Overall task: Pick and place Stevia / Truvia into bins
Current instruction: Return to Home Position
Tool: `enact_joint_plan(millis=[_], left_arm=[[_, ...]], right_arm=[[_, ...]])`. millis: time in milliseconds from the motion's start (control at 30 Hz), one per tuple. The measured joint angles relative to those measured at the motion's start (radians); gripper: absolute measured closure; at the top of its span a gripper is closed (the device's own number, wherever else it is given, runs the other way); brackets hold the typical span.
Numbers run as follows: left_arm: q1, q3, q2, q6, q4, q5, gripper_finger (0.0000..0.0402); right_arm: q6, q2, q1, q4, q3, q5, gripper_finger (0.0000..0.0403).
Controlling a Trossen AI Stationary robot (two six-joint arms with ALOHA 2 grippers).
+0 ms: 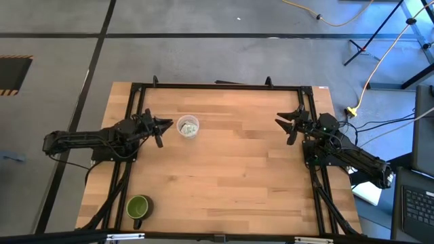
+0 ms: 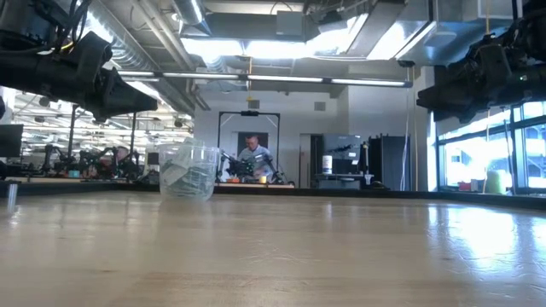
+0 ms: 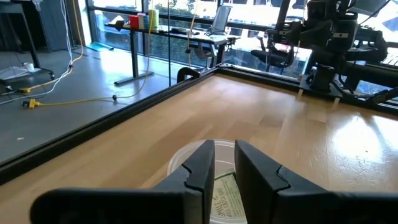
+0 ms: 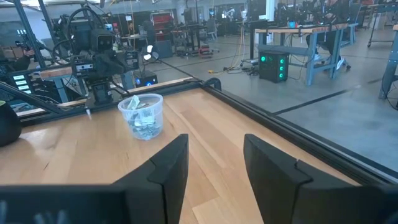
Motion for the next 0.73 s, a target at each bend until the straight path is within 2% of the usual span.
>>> enact_joint_plan(millis=[733], left_arm=[[0.0,0.0,0.0,0.0,0.0,0.0,0.0343]], right_arm=[[0.0,0.0,0.0,0.0,0.0,0.0,0.0244]])
